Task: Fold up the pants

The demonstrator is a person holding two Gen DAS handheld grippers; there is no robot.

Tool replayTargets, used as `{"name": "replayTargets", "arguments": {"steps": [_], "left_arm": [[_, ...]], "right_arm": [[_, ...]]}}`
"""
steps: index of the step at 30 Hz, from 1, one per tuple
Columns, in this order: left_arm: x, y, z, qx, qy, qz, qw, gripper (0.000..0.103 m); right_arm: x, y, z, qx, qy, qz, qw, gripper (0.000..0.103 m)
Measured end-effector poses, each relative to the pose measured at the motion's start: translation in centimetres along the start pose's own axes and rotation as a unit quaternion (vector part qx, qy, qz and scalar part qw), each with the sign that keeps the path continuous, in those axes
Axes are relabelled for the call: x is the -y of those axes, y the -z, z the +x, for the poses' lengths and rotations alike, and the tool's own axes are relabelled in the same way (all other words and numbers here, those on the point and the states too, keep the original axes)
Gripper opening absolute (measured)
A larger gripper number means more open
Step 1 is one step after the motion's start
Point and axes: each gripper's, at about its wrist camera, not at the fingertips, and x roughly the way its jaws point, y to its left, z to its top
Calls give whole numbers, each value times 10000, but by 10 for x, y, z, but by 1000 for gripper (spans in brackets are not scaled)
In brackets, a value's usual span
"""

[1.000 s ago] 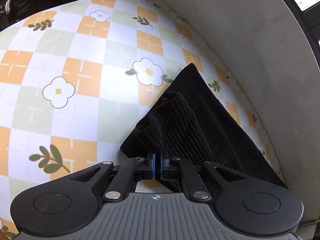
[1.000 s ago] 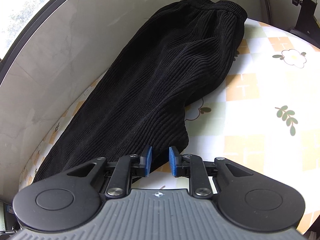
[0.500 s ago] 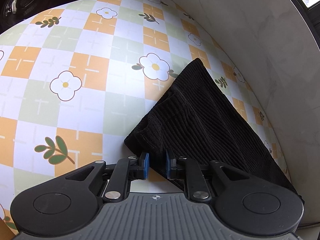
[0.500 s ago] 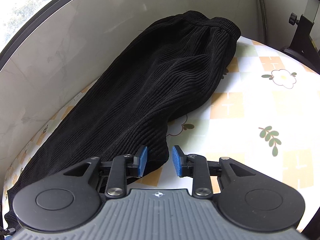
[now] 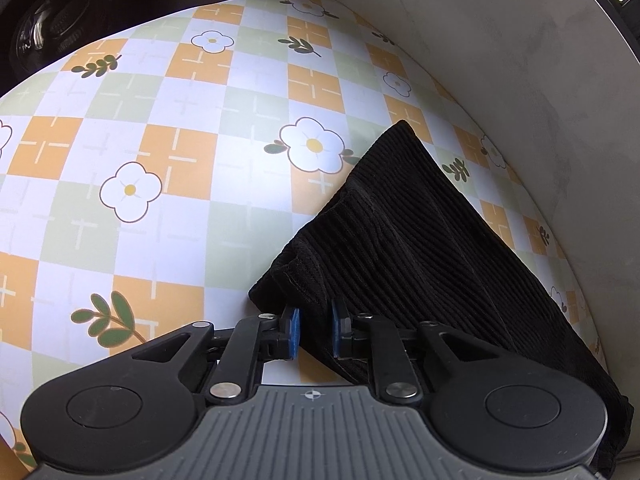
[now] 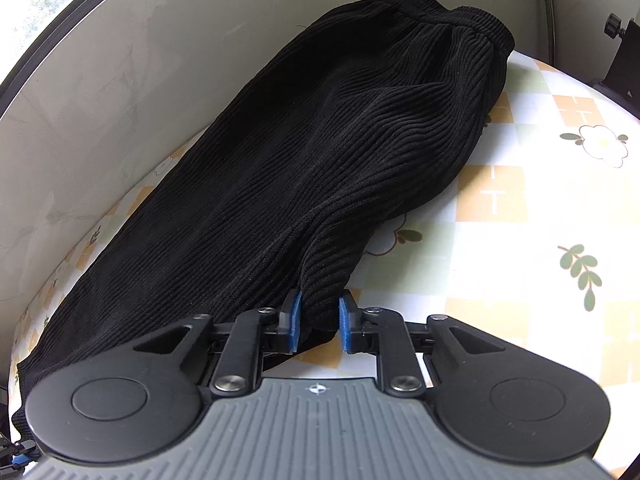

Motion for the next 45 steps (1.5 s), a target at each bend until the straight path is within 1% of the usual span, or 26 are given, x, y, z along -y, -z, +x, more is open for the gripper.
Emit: {"name": "replayTargets", "arguments": {"steps": [5, 8, 11, 12, 13, 14, 15, 16, 17, 18, 20, 22, 23, 24, 25, 28, 29, 31, 32, 34, 35, 38, 41, 42, 45], "left_arm": [[-10, -18, 3, 96, -101, -116, 9998, 14], [-24, -31, 2, 230, -214, -153, 9994, 14], [-37, -43, 0, 298, -317, -264, 9987, 14], [-38, -46, -1, 255, -350, -266, 9987, 15], [-36, -48, -3, 212, -381, -183, 9989, 16], [-31, -48, -6, 206, -447, -55, 9988, 22], [-27, -48, -9, 227, -515, 52, 9984, 28], [-20, -46, -15, 317, -558, 212, 9977, 43], [-15, -44, -22, 420, -560, 344, 9970, 51], [-11, -43, -27, 497, -565, 427, 9962, 53], [-6, -41, -44, 728, -606, 492, 9943, 53], [3, -40, -58, 1061, -463, 571, 9916, 51], [9, -42, -62, 1152, -373, 693, 9902, 51], [15, -43, -64, 1204, -260, 810, 9891, 49], [23, -45, -64, 1215, -121, 926, 9882, 44], [42, -49, -52, 1012, 186, 1180, 9877, 40], [49, -49, -46, 949, 219, 1309, 9866, 39], [62, -45, -33, 906, 167, 1584, 9831, 37], [67, -45, -26, 872, 131, 1644, 9824, 37], [73, -49, -11, 718, 158, 1545, 9853, 37], [75, -51, -6, 650, 181, 1470, 9868, 37], [87, -59, 14, 461, 206, 1333, 9898, 36], [98, -62, 31, 252, 318, 1272, 9910, 35], [103, -65, 37, 189, 339, 1348, 9901, 35], [121, -63, 53, 48, 348, 1680, 9852, 34]], "right_arm": [[-8, 13, -12, -278, -217, 101, 9993, 20], [-18, 28, -18, -556, -365, -14, 9978, 20], [-26, 39, -19, -791, -384, -67, 9961, 23], [-28, 40, -21, -765, -349, -102, 9964, 28], [-31, 40, -25, -705, -279, -162, 9970, 30], [-35, 39, -30, -628, -215, -249, 9975, 30], [-39, 38, -37, -517, -144, -362, 9979, 33], [-43, 34, -42, -393, -96, -446, 9982, 35], [-45, 31, -48, -281, -63, -508, 9983, 36], [-49, 27, -54, -144, -35, -573, 9982, 38], [-54, 16, -62, 100, -49, -684, 9976, 38], [-62, 3, -64, 258, -112, -780, 9966, 38], [-65, -3, -62, 294, -143, -830, 9960, 38], [-69, -11, -59, 331, -174, -890, 9953, 38], [-74, -18, -55, 364, -199, -948, 9946, 38], [-89, -37, -39, 453, -288, -1217, 9911, 38], [-94, -41, -33, 483, -305, -1328, 9895, 38], [-108, -52, -16, 547, -321, -1583, 9854, 38], [-111, -58, -9, 561, -336, -1644, 9842, 38], [-112, -73, 11, 541, -349, -1679, 9837, 38], [-115, -81, 25, 515, -330, -1640, 9846, 38], [-119, -94, 60, 314, -271, -1401, 9893, 43], [-116, -101, 96, -39, -143, -1034, 9945, 51], [-115, -102, 105, -151, -70, -898, 9958, 55], [-115, -107, 127, -285, -9, -574, 9979, 56]]}}
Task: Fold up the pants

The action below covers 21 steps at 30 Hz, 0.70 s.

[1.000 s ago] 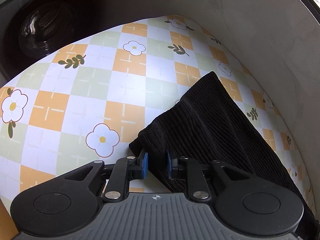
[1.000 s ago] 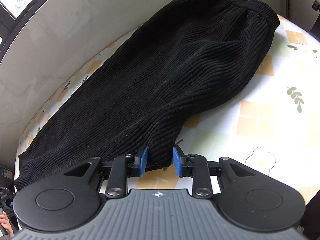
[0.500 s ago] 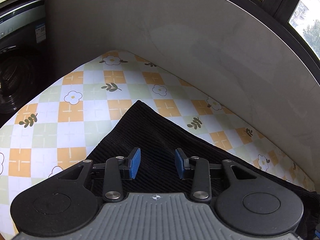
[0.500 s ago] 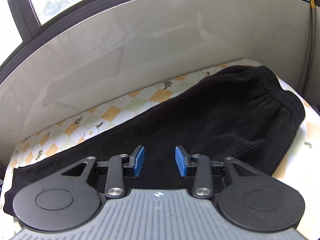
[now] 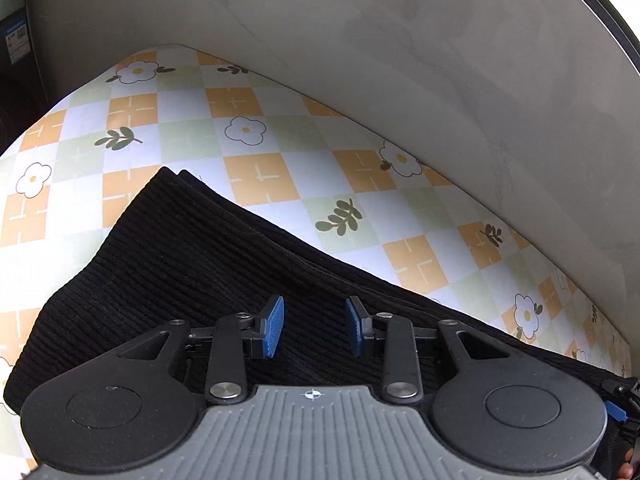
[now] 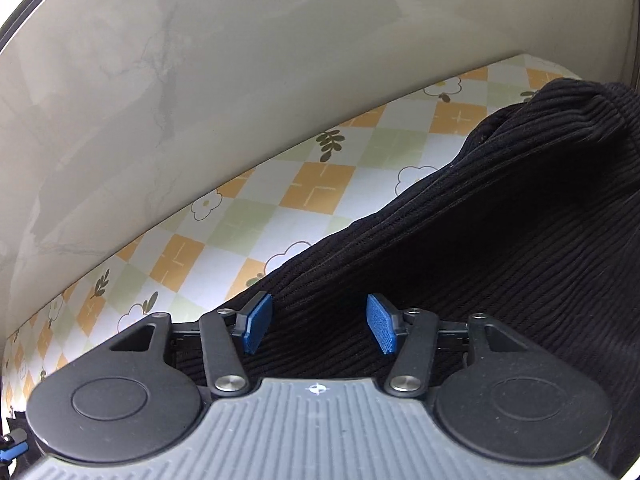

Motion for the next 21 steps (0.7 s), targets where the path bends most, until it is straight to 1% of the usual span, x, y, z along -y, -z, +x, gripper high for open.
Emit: {"name": "replayTargets", "arguments": {"steps": [1, 2, 3, 4, 6, 8, 9, 11, 13, 17, 20, 21], "left_arm": [[5, -1, 5, -50, 28, 124, 9999, 34], [10, 0, 10, -98, 49, 241, 9996, 34], [15, 1, 17, -166, 53, 371, 9992, 35], [17, 3, 22, -214, 37, 436, 9988, 34], [21, 3, 30, -238, -42, 454, 9987, 34], [27, 1, 34, -159, -100, 500, 9986, 35], [29, 0, 35, -131, -120, 512, 9985, 35], [38, -5, 37, -50, -104, 585, 9982, 35], [43, -6, 43, -44, -159, 672, 9976, 35], [57, -9, 53, 88, -224, 949, 9952, 35], [59, -13, 56, 98, -238, 791, 9965, 35], [59, -15, 53, 89, -243, 694, 9973, 35]], "right_arm": [[0, -1, 4, -12, 38, 66, 10000, 55], [0, -2, 8, -44, 99, 138, 9998, 51], [1, -3, 11, -76, 155, 208, 9996, 35], [2, -3, 14, -95, 216, 236, 9994, 16], [5, -5, 16, -70, 174, 279, 9994, 6], [7, -6, 14, 50, 109, 318, 9994, 5], [7, -6, 8, 226, 53, 317, 9992, 4], [2, -7, 0, 480, 15, 179, 9987, 4], [-1, -9, -1, 635, -1, 77, 9980, 4], [0, -15, 12, 642, 77, 112, 9978, 4], [5, -16, 30, 457, 50, 132, 9989, 7], [10, -16, 34, 490, -42, 167, 9987, 7]]}}
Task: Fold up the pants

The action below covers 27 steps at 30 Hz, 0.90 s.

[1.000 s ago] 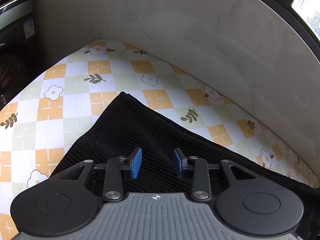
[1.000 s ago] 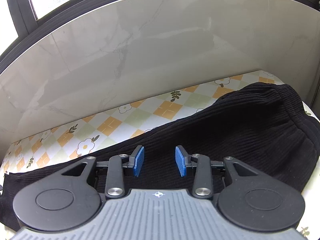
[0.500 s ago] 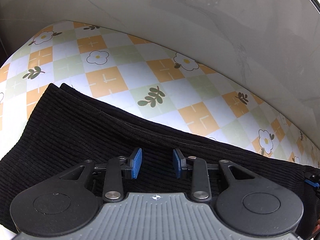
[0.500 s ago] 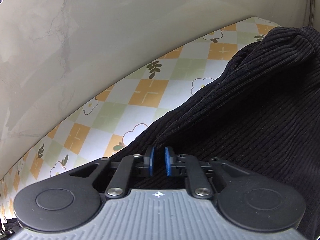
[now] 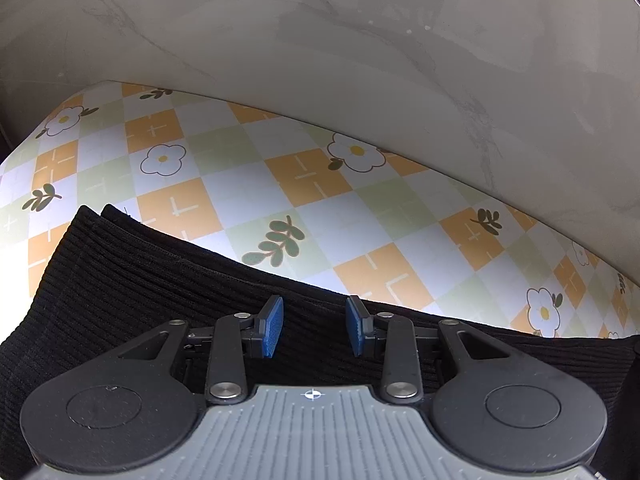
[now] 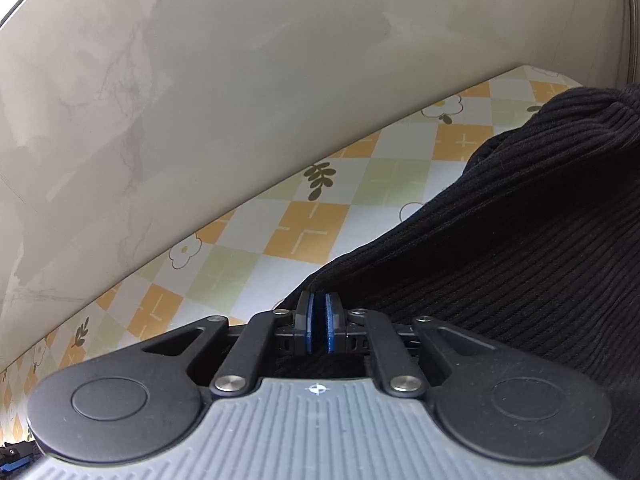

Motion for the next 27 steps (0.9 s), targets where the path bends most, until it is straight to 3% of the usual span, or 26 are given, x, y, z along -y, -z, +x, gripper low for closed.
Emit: {"name": "replayTargets", "arguments": {"steps": [4, 8, 13, 17, 19, 27], "left_arm": [[10, 5, -25, 123, 276, 34, 9995, 35], [47, 26, -45, 132, 711, 371, 9967, 35], [100, 62, -44, -172, 1143, 897, 9892, 35], [123, 83, -29, -532, 1133, 959, 9875, 35], [131, 87, -27, -476, 988, 1015, 9888, 35], [139, 82, -18, -522, 792, 943, 9910, 37]], "right_arm": [[13, -2, -13, 14, -317, 71, 9995, 15], [30, -2, -56, 439, -436, -320, 9976, 27], [71, -17, -90, 783, 186, -749, 9939, 28], [107, -39, -83, 687, 793, -736, 9918, 28], [120, -50, -75, 672, 991, -736, 9901, 28], [149, -83, -34, 546, 840, -460, 9939, 17]]}}
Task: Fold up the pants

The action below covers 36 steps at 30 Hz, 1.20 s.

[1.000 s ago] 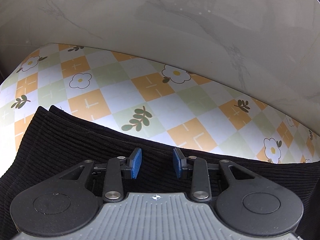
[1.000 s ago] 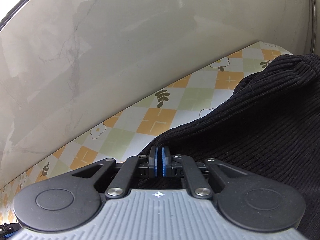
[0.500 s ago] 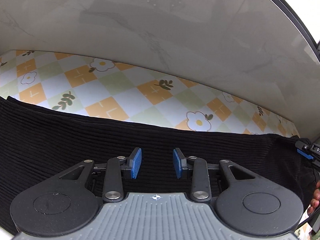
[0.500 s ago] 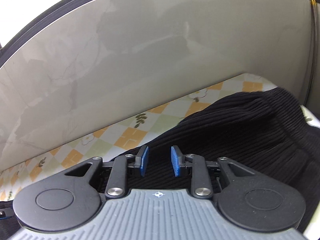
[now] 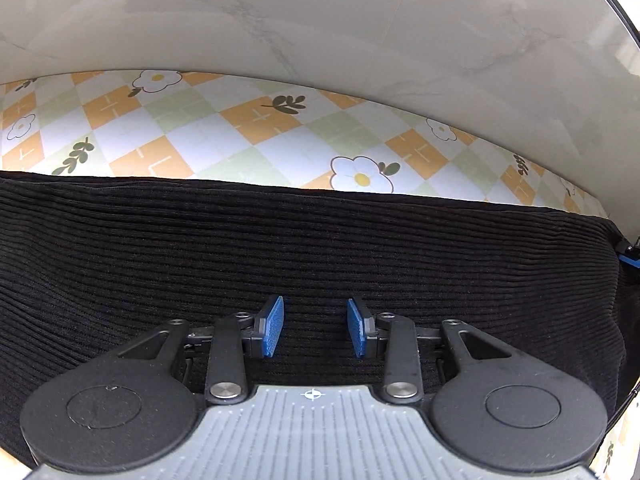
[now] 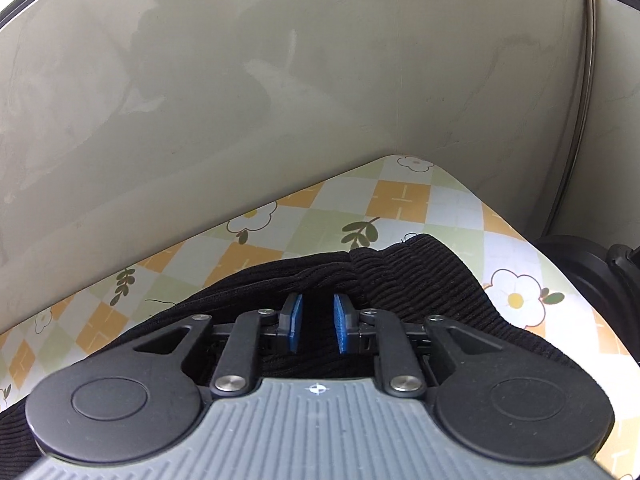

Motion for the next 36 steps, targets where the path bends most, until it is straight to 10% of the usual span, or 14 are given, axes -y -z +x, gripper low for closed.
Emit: {"name": "replayTargets", "arguments": {"steps": [11, 20, 36], "left_arm": [[-16, 3, -19, -4, 162, -605, 9980, 37], [-107, 29, -91, 426, 140, -1665, 9850, 52], [-290, 91, -167, 1151, -524, -4118, 9024, 62]], "right_arm": [[4, 23, -60, 224, -521, 273, 9980, 46], [-28, 100, -120, -127, -835, 36, 9964, 63], [-147, 163, -138, -576, -1288, -869, 9862, 79]]}}
